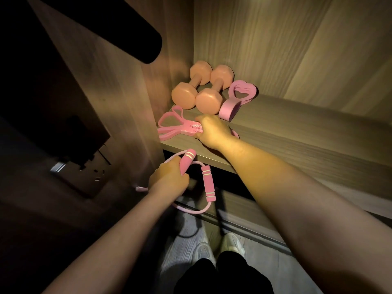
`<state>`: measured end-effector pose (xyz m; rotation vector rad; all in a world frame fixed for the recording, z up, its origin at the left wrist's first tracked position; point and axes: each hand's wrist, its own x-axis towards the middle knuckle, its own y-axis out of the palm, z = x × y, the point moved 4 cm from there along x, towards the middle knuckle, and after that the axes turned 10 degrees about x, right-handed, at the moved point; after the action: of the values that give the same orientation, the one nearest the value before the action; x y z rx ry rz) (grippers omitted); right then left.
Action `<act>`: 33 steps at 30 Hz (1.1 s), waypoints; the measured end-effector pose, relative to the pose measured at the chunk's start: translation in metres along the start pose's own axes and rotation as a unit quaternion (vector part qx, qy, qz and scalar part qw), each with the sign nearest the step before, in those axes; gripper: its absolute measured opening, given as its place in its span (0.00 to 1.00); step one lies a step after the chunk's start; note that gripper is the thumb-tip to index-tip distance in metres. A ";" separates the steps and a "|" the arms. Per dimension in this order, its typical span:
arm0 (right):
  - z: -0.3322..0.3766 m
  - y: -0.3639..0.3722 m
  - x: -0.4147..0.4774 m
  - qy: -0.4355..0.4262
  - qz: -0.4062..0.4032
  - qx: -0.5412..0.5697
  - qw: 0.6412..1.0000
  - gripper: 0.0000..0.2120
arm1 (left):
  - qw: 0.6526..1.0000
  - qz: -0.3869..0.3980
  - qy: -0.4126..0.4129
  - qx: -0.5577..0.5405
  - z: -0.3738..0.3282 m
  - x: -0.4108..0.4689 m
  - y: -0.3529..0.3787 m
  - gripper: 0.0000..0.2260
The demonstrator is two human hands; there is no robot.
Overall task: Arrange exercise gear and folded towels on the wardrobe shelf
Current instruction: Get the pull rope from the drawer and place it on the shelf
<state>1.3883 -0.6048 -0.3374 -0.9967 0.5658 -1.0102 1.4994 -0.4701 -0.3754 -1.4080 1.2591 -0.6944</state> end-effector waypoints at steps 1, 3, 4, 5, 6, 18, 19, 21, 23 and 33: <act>0.002 0.000 0.001 -0.001 0.003 -0.002 1.000 0.14 | 1.000 0.001 -0.001 -0.001 0.000 0.000 0.000 0.10; 0.005 0.000 0.003 -0.003 0.015 -0.008 1.000 0.13 | 1.000 0.004 -0.001 -0.004 0.001 0.000 0.001 0.10; 0.006 -0.001 0.005 -0.004 0.024 -0.011 1.000 0.13 | 1.000 0.006 -0.001 -0.005 0.000 0.000 0.001 0.11; 0.006 -0.001 0.006 -0.004 0.031 -0.015 0.999 0.13 | 1.000 0.007 -0.002 -0.006 0.000 0.000 0.001 0.11; 0.006 -0.002 0.007 -0.004 0.035 -0.020 0.999 0.13 | 1.000 0.006 -0.003 -0.006 0.000 0.000 0.001 0.12; 0.003 -0.005 0.001 0.019 0.032 -0.027 0.999 0.14 | 1.000 0.001 -0.004 0.005 0.001 -0.004 -0.003 0.11; 0.004 -0.005 0.001 0.024 0.031 -0.028 0.999 0.14 | 1.000 0.002 -0.003 0.005 0.001 -0.004 -0.003 0.11; 0.005 -0.004 0.002 0.035 0.030 -0.029 0.999 0.14 | 1.000 0.003 -0.003 0.006 0.000 -0.004 -0.003 0.10; 0.006 -0.004 0.003 0.046 0.029 -0.026 0.998 0.13 | 1.000 0.001 -0.005 0.007 0.000 -0.004 -0.003 0.10; 0.010 0.002 0.004 0.065 -0.011 -0.025 0.997 0.19 | 1.000 0.002 -0.010 0.018 0.001 0.001 -0.001 0.12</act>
<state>1.3984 -0.6036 -0.3344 -0.9876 0.6923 -1.0913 1.5007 -0.4706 -0.3750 -1.3806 1.2271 -0.6951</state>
